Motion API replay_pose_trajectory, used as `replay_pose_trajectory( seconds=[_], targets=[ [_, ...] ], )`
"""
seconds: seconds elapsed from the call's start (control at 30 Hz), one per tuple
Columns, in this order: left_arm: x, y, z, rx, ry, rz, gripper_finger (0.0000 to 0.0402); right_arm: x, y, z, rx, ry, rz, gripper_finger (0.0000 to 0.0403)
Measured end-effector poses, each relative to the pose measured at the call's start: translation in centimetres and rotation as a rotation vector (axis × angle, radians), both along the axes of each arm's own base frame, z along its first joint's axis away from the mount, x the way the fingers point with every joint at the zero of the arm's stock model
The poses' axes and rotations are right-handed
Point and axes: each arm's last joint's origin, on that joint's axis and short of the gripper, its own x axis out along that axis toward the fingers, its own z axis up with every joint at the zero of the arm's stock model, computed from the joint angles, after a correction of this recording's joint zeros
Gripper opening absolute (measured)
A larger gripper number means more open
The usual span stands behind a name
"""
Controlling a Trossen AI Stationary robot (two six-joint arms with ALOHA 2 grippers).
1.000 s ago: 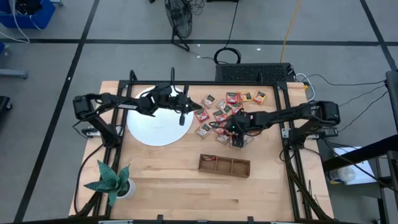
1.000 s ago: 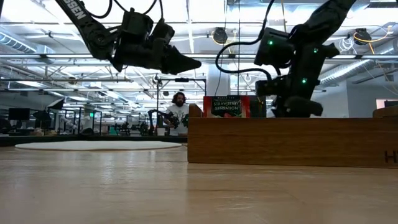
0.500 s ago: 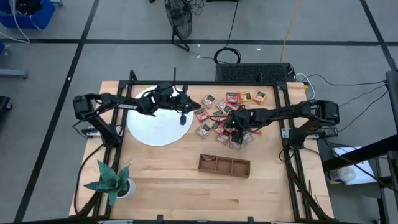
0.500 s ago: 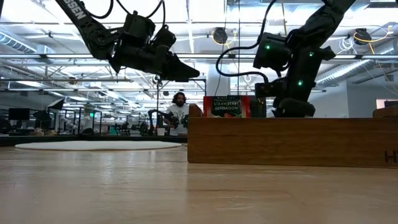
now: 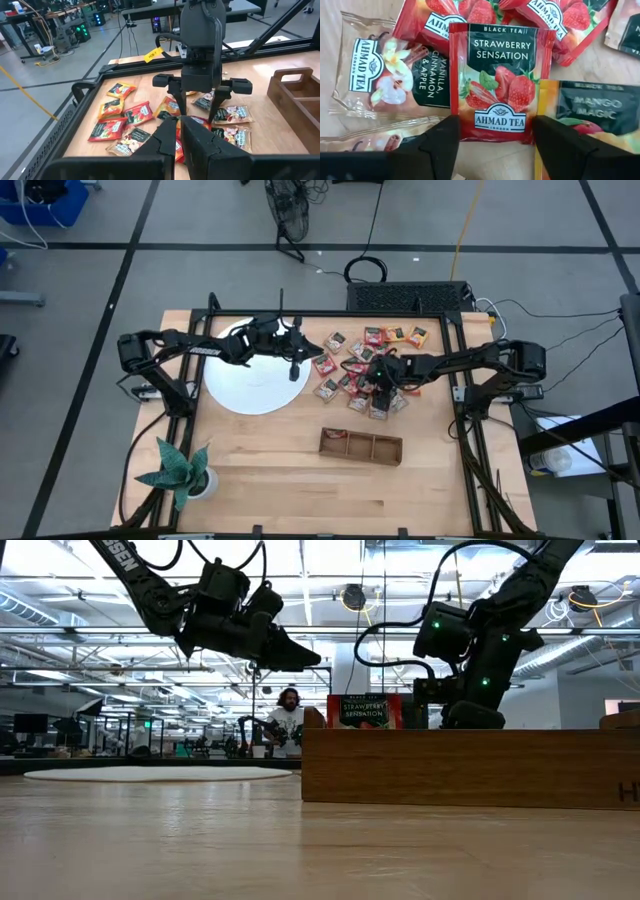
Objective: Pick & Place Tea
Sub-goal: Put the red tea bag into the left section of the wooden organizer
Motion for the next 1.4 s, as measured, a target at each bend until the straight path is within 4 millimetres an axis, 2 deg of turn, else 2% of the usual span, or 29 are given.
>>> replay_pose_trajectory(
  seconds=[0.1,0.3,0.33,0.53,0.7,0.83,0.97,1.13,1.27,1.4],
  targets=[
    [0.0,0.0,-0.1,-0.003,0.008,0.0,0.0035,0.0,0.0,0.0,-0.003,0.002,0.005,0.0169],
    [0.0,0.0,-0.2,-0.012,0.019,0.001,0.0035,0.1,0.0,0.0,-0.024,0.001,0.046,0.0031],
    [0.0,0.0,-0.2,-0.016,0.02,0.002,0.0035,0.1,0.1,0.0,-0.032,-0.003,0.061,0.002],
    [0.0,0.0,-0.1,-0.11,0.012,0.022,0.0035,0.3,0.8,1.3,-0.129,-0.055,0.097,0.0018],
    [0.2,-0.5,0.1,-0.249,0.0,0.036,0.0035,0.1,1.6,3.7,-0.389,-0.093,0.066,0.0016],
    [1.0,-1.4,1.0,-0.415,-0.036,0.046,0.0042,0.5,2.0,5.4,-0.57,-0.177,0.005,0.0016],
    [2.3,-3.1,2.4,-0.497,-0.064,0.0,0.008,1.5,2.3,6.4,-0.647,-0.288,-0.003,0.0016],
    [3.7,-4.9,3.5,-0.435,-0.054,0.086,0.0162,2.5,2.4,6.8,-0.696,-0.37,0.016,0.0016],
    [3.8,-4.3,3.5,-0.395,-0.029,0.308,0.021,2.9,2.3,7.4,-0.723,-0.432,0.003,0.0016],
    [3.4,-3.1,3.1,-0.394,-0.019,0.485,0.0226,3.2,2.3,8.1,-0.747,-0.5,-0.007,0.0016]
  ],
)
